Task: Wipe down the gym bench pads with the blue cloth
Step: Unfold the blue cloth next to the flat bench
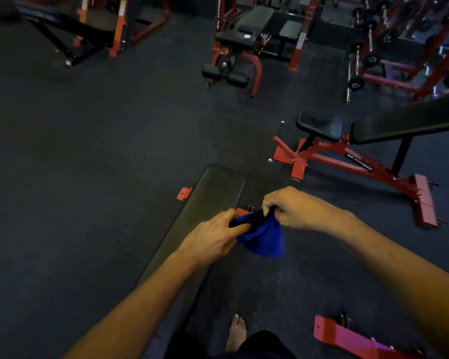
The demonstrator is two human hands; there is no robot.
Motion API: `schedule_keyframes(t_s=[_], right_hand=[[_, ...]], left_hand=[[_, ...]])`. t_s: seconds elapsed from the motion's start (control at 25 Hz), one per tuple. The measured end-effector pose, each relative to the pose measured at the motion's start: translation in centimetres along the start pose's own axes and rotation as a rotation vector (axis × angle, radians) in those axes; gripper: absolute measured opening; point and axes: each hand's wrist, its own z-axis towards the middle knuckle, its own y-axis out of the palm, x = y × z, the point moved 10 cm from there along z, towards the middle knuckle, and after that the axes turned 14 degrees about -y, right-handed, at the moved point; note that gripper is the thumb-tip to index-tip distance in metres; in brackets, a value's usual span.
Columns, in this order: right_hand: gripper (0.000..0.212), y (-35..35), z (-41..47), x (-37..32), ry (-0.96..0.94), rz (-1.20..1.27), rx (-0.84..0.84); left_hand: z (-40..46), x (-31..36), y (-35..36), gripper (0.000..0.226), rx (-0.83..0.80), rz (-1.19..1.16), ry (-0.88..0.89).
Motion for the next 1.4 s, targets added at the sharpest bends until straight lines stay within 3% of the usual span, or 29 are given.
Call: schedule_keyframes(t_s=[0.16, 0.28, 0.52, 0.6, 0.72, 0.88, 1.12, 1.28, 1.4], right_hand=[[0.009, -2.1, 0.7, 0.0, 0.043, -0.053, 0.037], [0.023, -3.7, 1.2, -0.8, 0.040, -0.127, 0.132], [0.020, -7.8, 0.6, -1.5, 0.167, -0.023, 0.421], [0.017, -8.7, 0.2, -1.9, 0.187, -0.065, 0.500], [0.020, -8.5, 0.8, -3.6, 0.133, -0.153, 0.450], [0.025, -9.2, 1.4, -5.5, 0.108, -0.230, 0.419], [0.020, -11.3, -0.1, -6.9, 0.119, -0.195, 0.566], [0.023, -11.5, -0.8, -6.2, 0.142, -0.165, 0.619], [0.023, -11.3, -1.6, -5.1, 0.147, -0.070, 0.652]], left_hand=[[2.6, -3.1, -2.6, 0.019, 0.019, 0.074, -0.088], [3.4, -4.8, -5.0, 0.023, 0.074, 0.138, -0.091], [3.5, -5.0, -9.7, 0.030, 0.188, 0.189, -0.008], [4.0, -3.9, -8.9, 0.040, 0.110, 0.290, 0.055], [5.2, -3.9, -7.9, 0.037, 0.012, 0.482, 0.023], [6.6, -4.4, -10.3, 0.025, 0.095, 0.579, 0.027], [7.3, -4.4, -12.7, 0.025, 0.102, 0.375, -0.071], [6.2, -2.2, -12.0, 0.019, -0.133, 0.143, 0.140], [5.8, -2.9, -14.5, 0.024, -0.060, -0.081, 0.119]])
